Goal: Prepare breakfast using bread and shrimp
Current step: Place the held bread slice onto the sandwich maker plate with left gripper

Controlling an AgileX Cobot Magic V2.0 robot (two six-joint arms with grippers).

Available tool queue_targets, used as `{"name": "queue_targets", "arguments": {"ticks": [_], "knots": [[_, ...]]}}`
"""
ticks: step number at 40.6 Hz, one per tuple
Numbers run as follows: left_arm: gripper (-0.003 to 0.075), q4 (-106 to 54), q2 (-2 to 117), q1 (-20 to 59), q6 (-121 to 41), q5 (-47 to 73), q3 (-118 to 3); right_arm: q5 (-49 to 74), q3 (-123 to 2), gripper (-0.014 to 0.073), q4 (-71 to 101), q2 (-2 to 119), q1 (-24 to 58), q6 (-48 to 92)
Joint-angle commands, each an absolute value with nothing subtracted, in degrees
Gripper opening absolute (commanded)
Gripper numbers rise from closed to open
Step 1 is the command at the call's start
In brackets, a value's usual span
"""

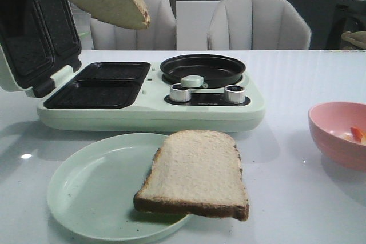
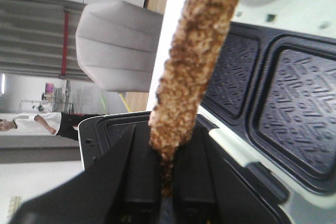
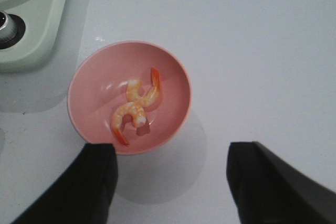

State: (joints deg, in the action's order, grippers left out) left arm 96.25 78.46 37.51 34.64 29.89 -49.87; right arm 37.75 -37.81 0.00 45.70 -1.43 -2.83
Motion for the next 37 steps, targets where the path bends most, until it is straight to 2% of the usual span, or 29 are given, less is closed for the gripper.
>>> {"name": "queue_targets", "arguments": {"ticks": [1, 21, 37], "knots": [[0.0101, 98.54, 81.58, 34.23, 35.56, 28.91, -56.31, 33.56, -39.61, 0.0549, -0.52, 45.66, -1.56, -2.47], [0.0101, 98.54, 106.63, 24.28, 35.56, 26.2, -79.95, 33.56, -39.61, 0.0549, -0.52, 45.66, -1.56, -2.47], [0.0103, 98.54, 114.26, 22.79, 35.56, 21.94, -82.58, 33.56, -39.61, 0.0549, -0.52, 45.66, -1.56, -2.47]]}}
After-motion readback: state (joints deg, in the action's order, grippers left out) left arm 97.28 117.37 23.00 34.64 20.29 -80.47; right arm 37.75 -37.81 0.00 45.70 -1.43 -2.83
